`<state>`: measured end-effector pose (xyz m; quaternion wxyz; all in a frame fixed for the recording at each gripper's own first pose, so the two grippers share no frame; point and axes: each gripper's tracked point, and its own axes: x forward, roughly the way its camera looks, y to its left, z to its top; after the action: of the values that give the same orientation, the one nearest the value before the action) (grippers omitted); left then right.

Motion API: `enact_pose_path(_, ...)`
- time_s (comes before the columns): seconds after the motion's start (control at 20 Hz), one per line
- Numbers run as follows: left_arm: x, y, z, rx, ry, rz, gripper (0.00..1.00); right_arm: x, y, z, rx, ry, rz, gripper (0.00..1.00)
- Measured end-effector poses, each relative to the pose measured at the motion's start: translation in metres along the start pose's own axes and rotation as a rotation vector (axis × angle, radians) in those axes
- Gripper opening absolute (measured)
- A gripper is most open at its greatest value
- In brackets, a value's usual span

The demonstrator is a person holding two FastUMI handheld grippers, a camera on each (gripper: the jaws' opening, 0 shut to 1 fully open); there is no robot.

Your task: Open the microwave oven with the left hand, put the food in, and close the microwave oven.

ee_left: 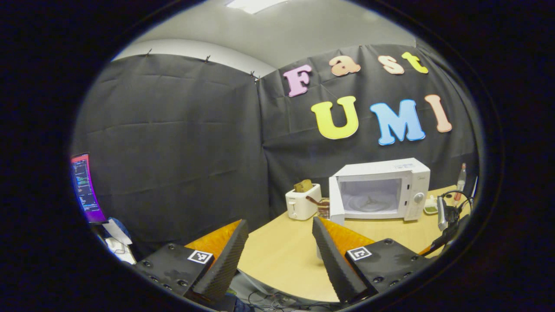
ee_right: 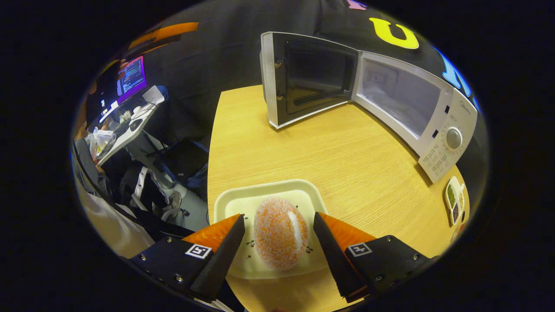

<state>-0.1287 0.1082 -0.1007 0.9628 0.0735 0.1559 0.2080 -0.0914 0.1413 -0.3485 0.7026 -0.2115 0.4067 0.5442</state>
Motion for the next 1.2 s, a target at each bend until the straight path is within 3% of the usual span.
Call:
enact_pose_path(0.15,-0.002,-0.008,-0.002,-0.006,0.010,-0.001,1.00,0.011,-0.004,-0.012,0.003,0.039,-0.010,0.98)
enact_pose_path(0.3,-0.004,-0.012,-0.002,0.004,0.010,-0.002,0.95,0.011,-0.005,-0.009,0.009,0.035,-0.009,0.94)
enact_pose_path(0.35,-0.004,-0.015,-0.002,0.003,0.013,-0.004,0.94,0.019,-0.004,-0.012,0.012,0.034,-0.006,0.75)
enact_pose_path(0.5,0.001,-0.018,0.001,-0.005,0.003,-0.006,0.97,0.003,-0.009,0.003,0.009,-0.014,-0.036,0.75)
enact_pose_path(0.55,0.003,-0.018,0.003,-0.007,-0.006,-0.006,0.93,0.000,-0.011,0.010,0.009,-0.036,-0.049,0.72)
enact_pose_path(0.65,0.011,-0.020,0.008,-0.023,-0.019,-0.017,1.00,-0.010,-0.019,0.028,-0.001,-0.075,-0.085,0.75)
enact_pose_path(0.7,0.016,-0.020,0.009,-0.035,-0.025,-0.025,0.97,-0.016,-0.024,0.041,-0.003,-0.102,-0.103,0.75)
enact_pose_path(0.75,0.022,-0.021,0.009,-0.044,-0.028,-0.032,1.00,-0.020,-0.029,0.054,-0.002,-0.128,-0.122,0.75)
enact_pose_path(1.0,0.061,-0.022,0.011,-0.062,-0.044,-0.090,0.97,-0.039,-0.066,0.125,0.000,-0.240,-0.251,0.75)
enact_pose_path(1.2,0.085,-0.008,0.011,-0.073,-0.053,-0.109,1.00,-0.037,-0.102,0.169,-0.023,-0.285,-0.349,0.75)
